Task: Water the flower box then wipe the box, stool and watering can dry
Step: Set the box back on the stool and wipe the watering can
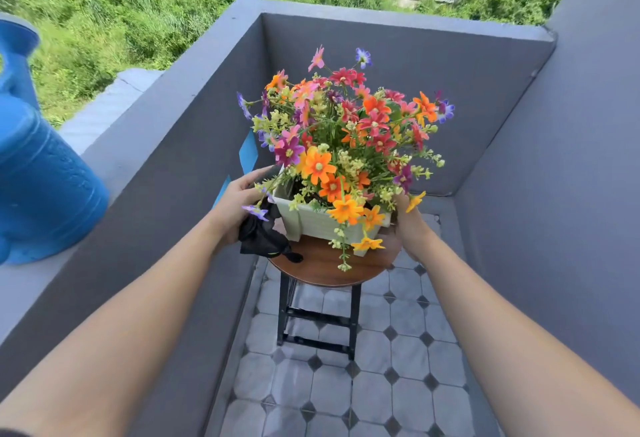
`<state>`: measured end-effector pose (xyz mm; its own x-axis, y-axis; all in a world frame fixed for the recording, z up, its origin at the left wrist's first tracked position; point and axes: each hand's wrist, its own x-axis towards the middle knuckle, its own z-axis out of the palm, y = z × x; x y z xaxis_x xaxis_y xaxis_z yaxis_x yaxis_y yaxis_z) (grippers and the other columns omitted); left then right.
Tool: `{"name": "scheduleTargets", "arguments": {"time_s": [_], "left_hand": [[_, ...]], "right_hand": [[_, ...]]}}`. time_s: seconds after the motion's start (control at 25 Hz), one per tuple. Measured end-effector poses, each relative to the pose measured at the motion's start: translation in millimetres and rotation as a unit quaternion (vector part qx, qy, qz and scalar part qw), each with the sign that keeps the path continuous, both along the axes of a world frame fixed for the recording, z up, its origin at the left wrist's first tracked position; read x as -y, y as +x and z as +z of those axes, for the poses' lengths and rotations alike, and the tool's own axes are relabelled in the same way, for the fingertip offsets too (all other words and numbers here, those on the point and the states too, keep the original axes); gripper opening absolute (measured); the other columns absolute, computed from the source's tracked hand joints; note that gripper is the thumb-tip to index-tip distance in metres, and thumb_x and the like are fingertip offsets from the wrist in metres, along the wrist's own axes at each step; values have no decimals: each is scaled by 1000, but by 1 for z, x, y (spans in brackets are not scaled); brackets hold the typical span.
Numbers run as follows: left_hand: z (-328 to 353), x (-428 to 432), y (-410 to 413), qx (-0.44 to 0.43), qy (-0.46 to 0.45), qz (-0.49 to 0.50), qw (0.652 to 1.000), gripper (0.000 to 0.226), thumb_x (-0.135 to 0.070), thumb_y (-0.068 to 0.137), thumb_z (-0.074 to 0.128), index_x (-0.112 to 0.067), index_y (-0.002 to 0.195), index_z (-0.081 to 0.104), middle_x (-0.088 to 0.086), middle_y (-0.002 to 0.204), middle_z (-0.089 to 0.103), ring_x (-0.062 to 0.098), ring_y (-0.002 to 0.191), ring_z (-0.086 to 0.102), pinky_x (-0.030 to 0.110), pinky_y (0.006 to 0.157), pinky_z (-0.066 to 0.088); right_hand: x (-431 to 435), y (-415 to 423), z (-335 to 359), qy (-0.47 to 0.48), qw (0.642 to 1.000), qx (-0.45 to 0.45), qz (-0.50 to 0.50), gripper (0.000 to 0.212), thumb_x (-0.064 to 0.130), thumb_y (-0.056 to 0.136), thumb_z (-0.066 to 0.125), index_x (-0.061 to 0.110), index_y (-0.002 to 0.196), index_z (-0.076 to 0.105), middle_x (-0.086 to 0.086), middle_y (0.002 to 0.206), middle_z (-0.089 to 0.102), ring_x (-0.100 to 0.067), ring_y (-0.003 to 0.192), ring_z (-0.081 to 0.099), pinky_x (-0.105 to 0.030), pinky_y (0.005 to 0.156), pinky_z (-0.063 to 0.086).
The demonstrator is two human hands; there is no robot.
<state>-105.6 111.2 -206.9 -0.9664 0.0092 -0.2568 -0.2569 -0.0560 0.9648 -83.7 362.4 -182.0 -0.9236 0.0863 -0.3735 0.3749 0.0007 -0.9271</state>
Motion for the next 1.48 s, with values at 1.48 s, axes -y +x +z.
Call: {"name": "scheduleTargets", "arguments": {"time_s": [1.48], "left_hand": [[248, 170, 130, -176, 73, 219, 957, 54, -53, 93, 29, -18, 113, 64, 6, 103, 71, 15, 91, 67, 28, 74, 51]], "right_hand": [[302, 31, 268, -213, 863, -210, 407, 23, 6, 84, 67, 12, 101, 54, -9, 94, 63, -22, 76, 64, -31, 66, 56]]}}
